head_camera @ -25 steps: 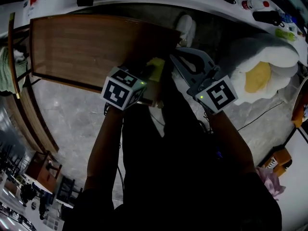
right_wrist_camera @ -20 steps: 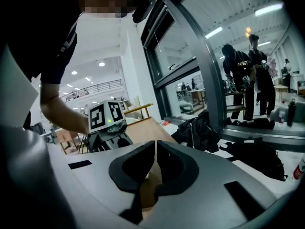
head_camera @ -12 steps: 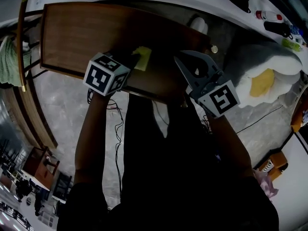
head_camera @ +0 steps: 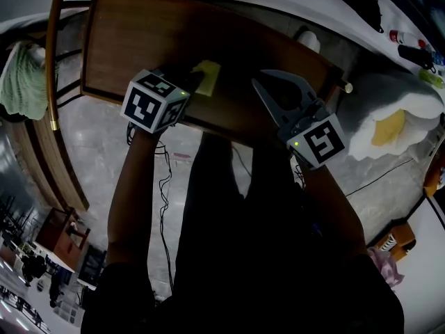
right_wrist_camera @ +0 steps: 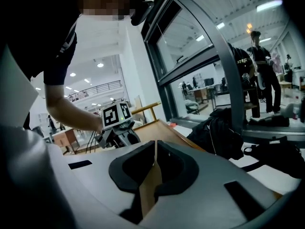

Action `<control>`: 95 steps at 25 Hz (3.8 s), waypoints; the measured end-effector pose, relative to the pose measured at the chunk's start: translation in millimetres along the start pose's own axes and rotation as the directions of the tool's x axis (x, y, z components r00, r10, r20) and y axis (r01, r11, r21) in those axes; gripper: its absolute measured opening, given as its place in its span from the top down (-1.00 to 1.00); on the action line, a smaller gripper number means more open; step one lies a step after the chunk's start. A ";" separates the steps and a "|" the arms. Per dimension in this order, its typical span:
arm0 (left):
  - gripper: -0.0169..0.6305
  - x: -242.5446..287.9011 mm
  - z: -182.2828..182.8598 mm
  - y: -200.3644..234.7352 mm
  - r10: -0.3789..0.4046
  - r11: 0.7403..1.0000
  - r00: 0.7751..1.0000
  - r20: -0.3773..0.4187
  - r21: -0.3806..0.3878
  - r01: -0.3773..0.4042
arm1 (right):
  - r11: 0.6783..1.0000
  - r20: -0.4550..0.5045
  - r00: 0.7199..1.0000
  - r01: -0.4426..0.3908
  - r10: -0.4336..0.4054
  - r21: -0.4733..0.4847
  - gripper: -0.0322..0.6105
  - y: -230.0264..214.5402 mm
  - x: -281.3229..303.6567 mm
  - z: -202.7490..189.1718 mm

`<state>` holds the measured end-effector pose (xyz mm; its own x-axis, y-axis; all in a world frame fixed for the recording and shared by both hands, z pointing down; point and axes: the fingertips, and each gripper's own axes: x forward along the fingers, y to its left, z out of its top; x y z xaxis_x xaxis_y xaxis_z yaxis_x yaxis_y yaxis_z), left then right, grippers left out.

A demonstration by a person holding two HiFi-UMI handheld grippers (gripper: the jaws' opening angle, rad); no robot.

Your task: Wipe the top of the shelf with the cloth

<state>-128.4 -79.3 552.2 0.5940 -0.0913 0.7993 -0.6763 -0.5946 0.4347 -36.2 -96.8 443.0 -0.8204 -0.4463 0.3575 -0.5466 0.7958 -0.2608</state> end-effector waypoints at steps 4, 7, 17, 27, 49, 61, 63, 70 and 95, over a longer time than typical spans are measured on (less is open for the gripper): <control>0.85 -19.2 -9.4 31.4 0.015 1.000 1.000 0.003 -0.014 -0.015 | 1.000 0.004 1.000 -0.012 0.012 -0.010 0.82 10.3 26.9 6.9; 0.85 -37.3 -15.9 58.7 0.046 0.998 0.999 0.016 -0.046 -0.045 | 0.999 0.028 0.999 -0.027 0.028 -0.037 0.82 16.2 39.9 15.3; 0.85 -99.0 -39.5 161.8 0.246 0.964 0.969 0.019 -0.104 -0.243 | 0.999 -0.002 1.000 -0.031 0.031 -0.033 0.82 28.2 66.2 10.0; 0.85 -156.1 -63.6 238.3 0.536 0.836 0.844 -0.031 -0.124 -0.535 | 0.999 0.011 0.999 0.036 -0.035 -0.029 0.82 18.3 60.6 11.8; 0.85 42.7 16.5 -135.2 -0.026 1.000 0.999 0.047 -0.014 0.027 | 0.980 0.050 0.979 0.196 -0.198 0.035 0.82 -55.4 -154.2 -31.2; 0.85 101.9 -12.2 -240.9 -0.096 0.995 0.990 -0.101 0.000 0.097 | 0.992 0.047 0.992 0.112 -0.114 0.052 0.82 -53.0 -194.2 -58.6; 0.85 102.7 -17.9 -243.4 -0.095 0.994 0.987 -0.128 0.034 0.100 | 0.994 0.050 0.993 0.102 -0.104 0.042 0.82 -50.1 -191.0 -60.2; 0.85 99.6 -25.1 -234.3 -0.041 0.988 0.990 -0.137 0.141 0.060 | 0.998 0.029 0.998 0.061 -0.061 0.027 0.82 -27.4 -171.8 -58.5; 0.85 -60.1 -89.1 37.6 0.294 0.955 0.952 -0.089 0.072 -0.288 | 1.000 -0.004 1.000 0.001 -0.001 -0.011 0.82 50.2 -31.2 -32.8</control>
<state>-228.4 -25.0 557.4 0.3279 -0.1907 0.9253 -0.7856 -0.5990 0.1550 -32.5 -29.5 448.2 -0.8189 -0.4458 0.3614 -0.5458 0.7996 -0.2505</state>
